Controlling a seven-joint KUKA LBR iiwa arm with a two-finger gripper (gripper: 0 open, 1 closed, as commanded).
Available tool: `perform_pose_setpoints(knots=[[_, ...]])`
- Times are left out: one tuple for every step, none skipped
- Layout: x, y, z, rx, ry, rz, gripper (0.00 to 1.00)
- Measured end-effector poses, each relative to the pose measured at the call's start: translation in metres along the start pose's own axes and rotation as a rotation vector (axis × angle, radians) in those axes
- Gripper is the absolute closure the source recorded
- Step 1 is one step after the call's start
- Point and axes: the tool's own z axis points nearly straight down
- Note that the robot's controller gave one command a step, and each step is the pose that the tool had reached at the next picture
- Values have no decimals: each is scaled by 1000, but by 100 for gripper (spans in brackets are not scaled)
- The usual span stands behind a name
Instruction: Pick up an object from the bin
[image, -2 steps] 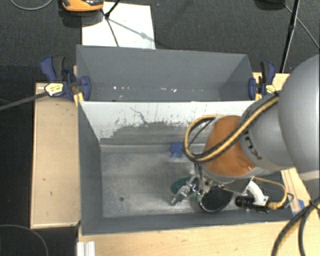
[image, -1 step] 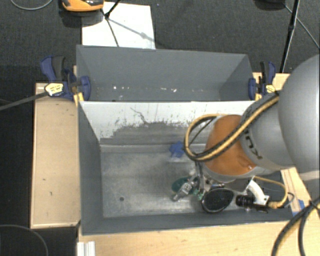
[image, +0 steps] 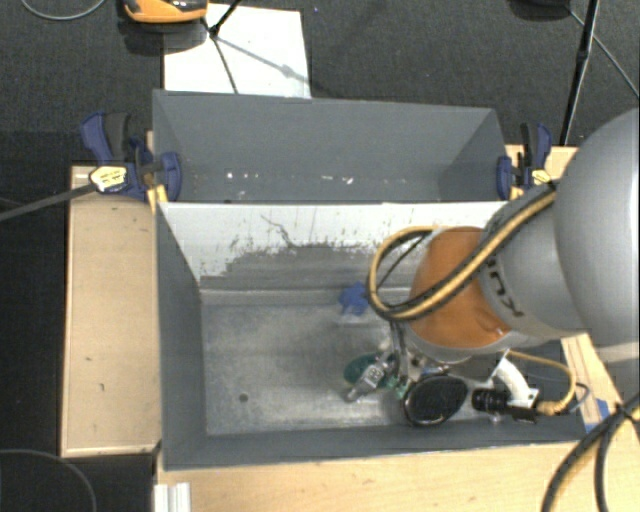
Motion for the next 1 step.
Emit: perform_pose_setpoints(knots=[[-1, 1, -46, 2, 3, -4, 100]])
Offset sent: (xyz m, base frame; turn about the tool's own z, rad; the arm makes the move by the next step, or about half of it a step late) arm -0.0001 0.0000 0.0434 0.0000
